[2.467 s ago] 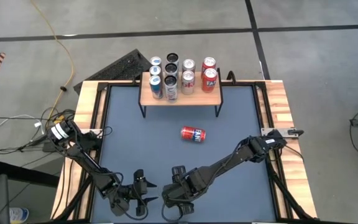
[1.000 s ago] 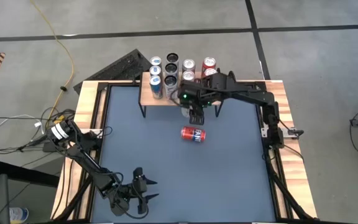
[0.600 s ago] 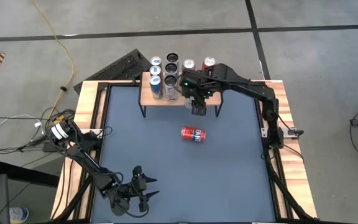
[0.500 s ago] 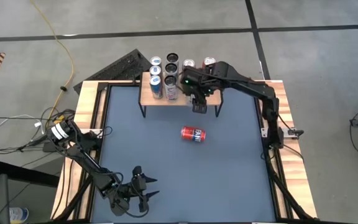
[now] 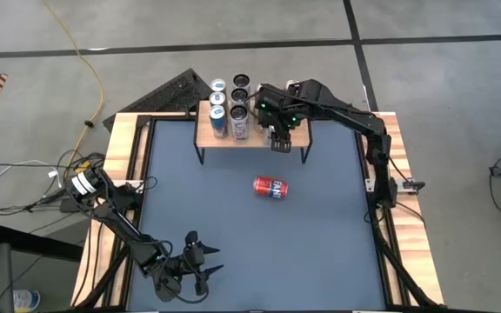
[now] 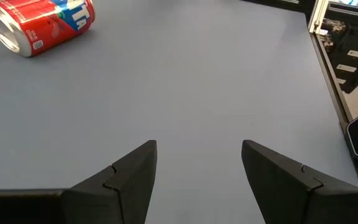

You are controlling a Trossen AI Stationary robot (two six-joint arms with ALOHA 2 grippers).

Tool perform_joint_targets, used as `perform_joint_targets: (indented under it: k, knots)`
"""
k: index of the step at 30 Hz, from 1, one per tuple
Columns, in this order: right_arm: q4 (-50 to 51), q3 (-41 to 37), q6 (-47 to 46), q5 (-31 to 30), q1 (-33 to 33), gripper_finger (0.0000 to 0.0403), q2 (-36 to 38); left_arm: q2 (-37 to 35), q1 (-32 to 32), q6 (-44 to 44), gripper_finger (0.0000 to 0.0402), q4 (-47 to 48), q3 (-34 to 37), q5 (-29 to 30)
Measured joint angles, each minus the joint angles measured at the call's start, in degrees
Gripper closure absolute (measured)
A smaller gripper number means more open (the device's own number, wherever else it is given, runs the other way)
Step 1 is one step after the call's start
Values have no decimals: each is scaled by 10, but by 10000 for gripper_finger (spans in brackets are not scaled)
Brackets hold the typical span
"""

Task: Place canned beverage on shelf
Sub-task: Put the silver soda can on the shelf aligned with the other silver soda can

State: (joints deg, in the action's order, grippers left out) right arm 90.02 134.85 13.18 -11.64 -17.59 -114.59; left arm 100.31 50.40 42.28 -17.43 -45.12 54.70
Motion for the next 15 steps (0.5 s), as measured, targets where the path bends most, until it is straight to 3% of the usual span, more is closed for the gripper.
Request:
perform_joint_targets:
  k: [15]
  knots:
    - [-33,-5,37,12,9,133,0,0,-4,0,177,0,0,0]
